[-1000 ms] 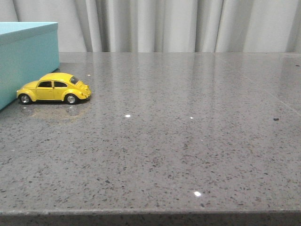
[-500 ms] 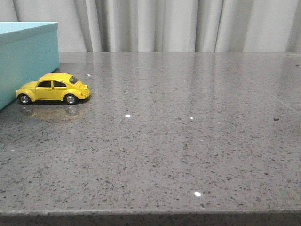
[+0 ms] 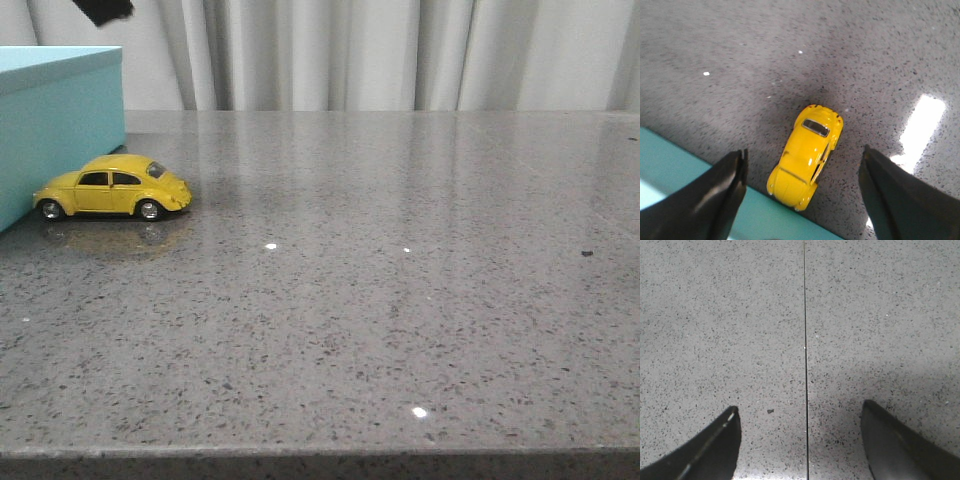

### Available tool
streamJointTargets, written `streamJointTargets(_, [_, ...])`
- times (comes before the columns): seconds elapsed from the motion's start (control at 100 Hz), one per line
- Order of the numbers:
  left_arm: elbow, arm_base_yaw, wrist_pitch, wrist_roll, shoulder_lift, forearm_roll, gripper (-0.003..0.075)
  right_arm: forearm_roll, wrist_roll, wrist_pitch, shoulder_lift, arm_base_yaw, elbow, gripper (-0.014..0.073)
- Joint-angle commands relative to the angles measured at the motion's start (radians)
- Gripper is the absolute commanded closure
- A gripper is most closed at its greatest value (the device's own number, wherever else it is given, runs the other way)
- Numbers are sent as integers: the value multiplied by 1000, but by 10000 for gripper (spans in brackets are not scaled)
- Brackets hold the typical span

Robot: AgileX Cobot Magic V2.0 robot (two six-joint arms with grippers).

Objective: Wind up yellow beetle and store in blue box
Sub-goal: 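Lower the left gripper onto the yellow car and grasp it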

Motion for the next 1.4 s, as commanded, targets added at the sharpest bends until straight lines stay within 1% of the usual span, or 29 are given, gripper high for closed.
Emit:
streamJointTargets(0.0, [-66, -7, -1, 38, 16, -24, 256, -7, -9, -61, -13, 1, -26, 84])
streamJointTargets(0.12, [-68, -7, 19, 63, 71, -24, 256, -7, -10, -60, -13, 1, -26, 84])
streamJointTargets(0.43, [-68, -6, 23, 62, 155, -13, 256, -7, -19, -57, -13, 1, -28, 84])
streamJointTargets(0.96, [-68, -6, 9, 52, 168, 9, 256, -7, -19, -57, -13, 1, -29, 84])
streamJointTargets(1.13, [-68, -6, 36, 52, 202, 9, 256, -6, -19, -54, -13, 1, -29, 84])
streamJointTargets(1.39, [-68, -6, 32, 50, 238, 9, 256, -6, -19, -50, -26, 1, -29, 84])
